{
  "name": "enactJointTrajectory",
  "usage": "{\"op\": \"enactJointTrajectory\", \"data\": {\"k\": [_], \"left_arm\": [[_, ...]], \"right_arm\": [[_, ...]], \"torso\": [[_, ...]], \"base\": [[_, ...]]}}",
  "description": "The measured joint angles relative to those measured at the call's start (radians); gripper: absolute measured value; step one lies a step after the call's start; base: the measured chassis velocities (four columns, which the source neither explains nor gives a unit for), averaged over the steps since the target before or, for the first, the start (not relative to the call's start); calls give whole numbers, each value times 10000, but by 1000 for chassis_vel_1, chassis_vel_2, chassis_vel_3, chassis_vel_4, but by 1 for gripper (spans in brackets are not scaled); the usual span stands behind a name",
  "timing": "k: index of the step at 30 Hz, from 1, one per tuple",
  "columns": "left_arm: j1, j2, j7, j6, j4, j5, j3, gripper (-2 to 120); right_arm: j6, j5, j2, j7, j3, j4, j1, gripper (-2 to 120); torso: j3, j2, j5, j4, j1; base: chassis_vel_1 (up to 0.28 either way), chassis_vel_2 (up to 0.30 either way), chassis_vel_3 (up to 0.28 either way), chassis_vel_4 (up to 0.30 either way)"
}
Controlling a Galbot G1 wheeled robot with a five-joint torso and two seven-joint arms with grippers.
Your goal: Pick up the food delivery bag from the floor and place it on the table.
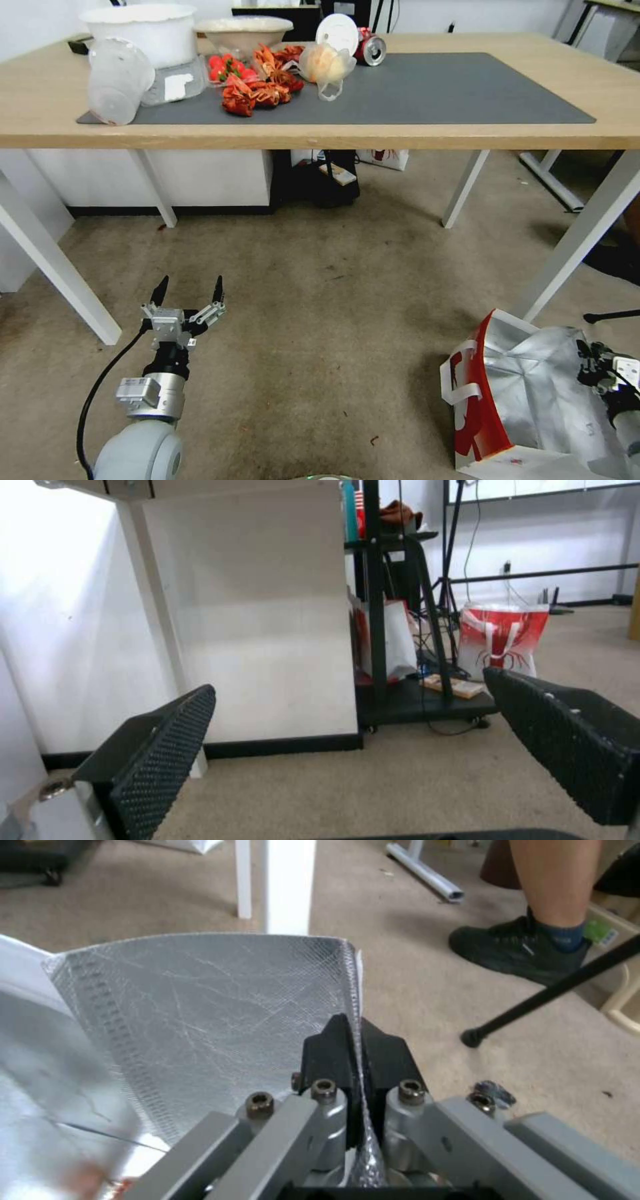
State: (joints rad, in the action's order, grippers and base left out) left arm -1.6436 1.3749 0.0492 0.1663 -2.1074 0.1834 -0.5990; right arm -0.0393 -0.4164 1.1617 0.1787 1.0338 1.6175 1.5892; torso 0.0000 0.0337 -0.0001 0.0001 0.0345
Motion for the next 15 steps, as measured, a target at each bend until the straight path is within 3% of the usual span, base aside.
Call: {"op": "enactJointTrajectory", "data": {"k": [10, 15], "left_arm": [[75, 76, -5, 0, 43, -36, 11, 100], [98, 87, -3, 22, 69, -13, -116, 100]], "right_arm": [[-46, -807, 238, -161, -229, 1314, 356, 0], [-234, -1085, 312, -142, -479, 2817, 553, 0]], "torso": [[0, 0, 0, 0, 0], [0, 0, -1, 1, 0]], "base": [[0, 0, 0, 0], [0, 0, 0, 0]]}}
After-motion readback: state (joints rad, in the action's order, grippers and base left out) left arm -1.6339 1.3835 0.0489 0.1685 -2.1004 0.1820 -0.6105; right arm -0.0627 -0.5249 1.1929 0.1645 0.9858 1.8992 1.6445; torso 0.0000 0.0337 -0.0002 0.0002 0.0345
